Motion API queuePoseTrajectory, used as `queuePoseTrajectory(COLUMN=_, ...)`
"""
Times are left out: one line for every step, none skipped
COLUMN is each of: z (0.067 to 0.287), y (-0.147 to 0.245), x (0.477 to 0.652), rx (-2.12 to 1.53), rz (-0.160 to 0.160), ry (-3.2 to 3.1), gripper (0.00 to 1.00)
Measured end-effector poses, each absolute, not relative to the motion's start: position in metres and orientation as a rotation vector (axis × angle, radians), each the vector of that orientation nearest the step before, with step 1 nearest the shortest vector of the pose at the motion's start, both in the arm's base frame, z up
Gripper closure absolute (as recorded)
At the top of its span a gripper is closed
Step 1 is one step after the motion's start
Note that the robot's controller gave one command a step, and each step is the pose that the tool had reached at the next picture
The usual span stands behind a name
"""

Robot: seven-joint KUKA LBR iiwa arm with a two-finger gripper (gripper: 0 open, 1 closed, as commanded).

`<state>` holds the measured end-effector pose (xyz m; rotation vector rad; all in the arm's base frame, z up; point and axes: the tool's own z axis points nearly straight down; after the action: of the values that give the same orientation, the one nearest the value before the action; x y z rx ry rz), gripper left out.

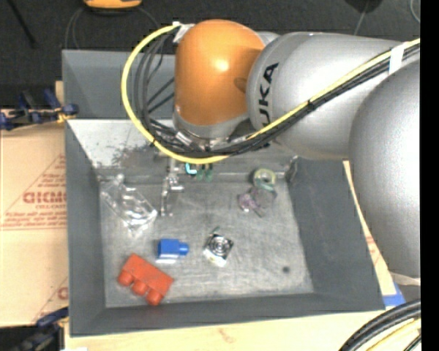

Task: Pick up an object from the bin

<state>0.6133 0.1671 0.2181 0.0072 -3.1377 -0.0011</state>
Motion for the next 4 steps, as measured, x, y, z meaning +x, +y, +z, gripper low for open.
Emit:
queuePoseTrajectory(z=0.072, y=0.109, x=0.553, rx=0.038, rz=-0.007, ry=-3.154, gripper=0.00)
queuePoseTrajectory(z=0.101, y=0.127, x=0.530, rx=-0.148, rz=-0.002, ry=-3.140, gripper=0.00)
queuePoseTrajectory(z=0.107, y=0.115, x=0.531, rx=-0.291, rz=-0.002, ry=-3.132, gripper=0.00)
queuePoseTrajectory(z=0.074, y=0.118, x=0.532, rx=-0.676, rz=-0.006, ry=-3.079, gripper=0.00)
